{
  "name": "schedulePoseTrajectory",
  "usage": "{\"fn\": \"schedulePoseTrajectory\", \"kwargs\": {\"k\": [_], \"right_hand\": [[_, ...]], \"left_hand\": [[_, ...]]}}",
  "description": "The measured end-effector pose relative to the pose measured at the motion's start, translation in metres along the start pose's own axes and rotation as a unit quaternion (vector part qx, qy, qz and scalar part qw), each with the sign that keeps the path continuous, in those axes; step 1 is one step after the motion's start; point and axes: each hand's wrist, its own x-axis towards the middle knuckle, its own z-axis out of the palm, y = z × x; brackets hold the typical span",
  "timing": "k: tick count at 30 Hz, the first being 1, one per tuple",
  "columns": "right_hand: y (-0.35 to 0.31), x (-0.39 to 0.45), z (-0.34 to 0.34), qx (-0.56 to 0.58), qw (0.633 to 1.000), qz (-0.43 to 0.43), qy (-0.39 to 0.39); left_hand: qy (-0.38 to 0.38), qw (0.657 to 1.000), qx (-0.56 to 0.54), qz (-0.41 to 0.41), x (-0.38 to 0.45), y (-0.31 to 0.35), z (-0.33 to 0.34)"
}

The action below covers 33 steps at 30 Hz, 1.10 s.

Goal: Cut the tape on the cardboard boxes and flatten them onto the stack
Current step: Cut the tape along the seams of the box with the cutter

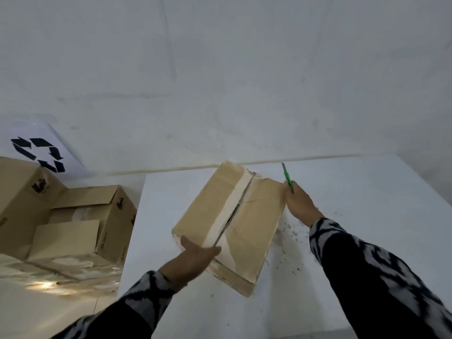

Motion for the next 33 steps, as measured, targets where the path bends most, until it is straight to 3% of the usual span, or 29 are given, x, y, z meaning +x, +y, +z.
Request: {"fn": "schedulePoseTrajectory", "kwargs": {"k": [3, 5, 7, 10, 12, 14, 16, 17, 18, 21, 24, 28, 33], "right_hand": [[-0.001, -0.017, 0.001, 0.009, 0.999, 0.011, 0.051], [0.012, -0.042, 0.005, -0.045, 0.994, 0.046, 0.087], [0.035, -0.074, 0.014, -0.108, 0.986, 0.097, 0.076], [0.057, -0.098, 0.020, -0.062, 0.980, 0.126, 0.143], [0.057, -0.090, 0.018, -0.026, 0.972, 0.056, 0.227], [0.049, -0.086, 0.023, -0.025, 0.982, -0.042, 0.184], [0.049, -0.091, 0.032, -0.053, 0.988, -0.114, 0.090], [0.052, -0.094, 0.036, -0.072, 0.986, -0.133, 0.070], [0.053, -0.096, 0.039, -0.073, 0.986, -0.131, 0.074], [0.044, -0.103, 0.039, -0.014, 0.991, -0.066, 0.113], [0.034, -0.114, 0.041, 0.039, 0.996, -0.026, 0.081], [0.040, -0.151, 0.028, 0.114, 0.985, 0.066, 0.109], [0.061, -0.206, 0.046, 0.234, 0.963, 0.118, -0.060]], "left_hand": [[0.043, 0.999, -0.002, 0.019, 0.014, 0.022, -0.015], [0.091, 0.994, 0.052, 0.040, 0.035, 0.040, -0.034], [0.114, 0.983, 0.135, 0.054, 0.054, 0.059, -0.055], [0.152, 0.923, 0.352, 0.039, 0.062, 0.067, -0.042], [0.194, 0.900, 0.375, 0.103, 0.043, 0.048, -0.002], [0.210, 0.887, 0.371, 0.178, 0.021, 0.007, 0.039], [0.077, 0.890, 0.415, 0.170, 0.014, -0.020, 0.053], [0.035, 0.884, 0.434, 0.168, 0.016, -0.020, 0.051], [0.043, 0.873, 0.446, 0.193, 0.023, -0.016, 0.047], [0.082, 0.867, 0.434, 0.232, 0.048, 0.011, 0.018], [0.108, 0.858, 0.437, 0.249, 0.059, 0.022, -0.005], [0.056, 0.837, 0.470, 0.274, 0.029, -0.005, 0.000], [0.035, 0.853, 0.426, 0.300, 0.018, -0.018, -0.013]]}}
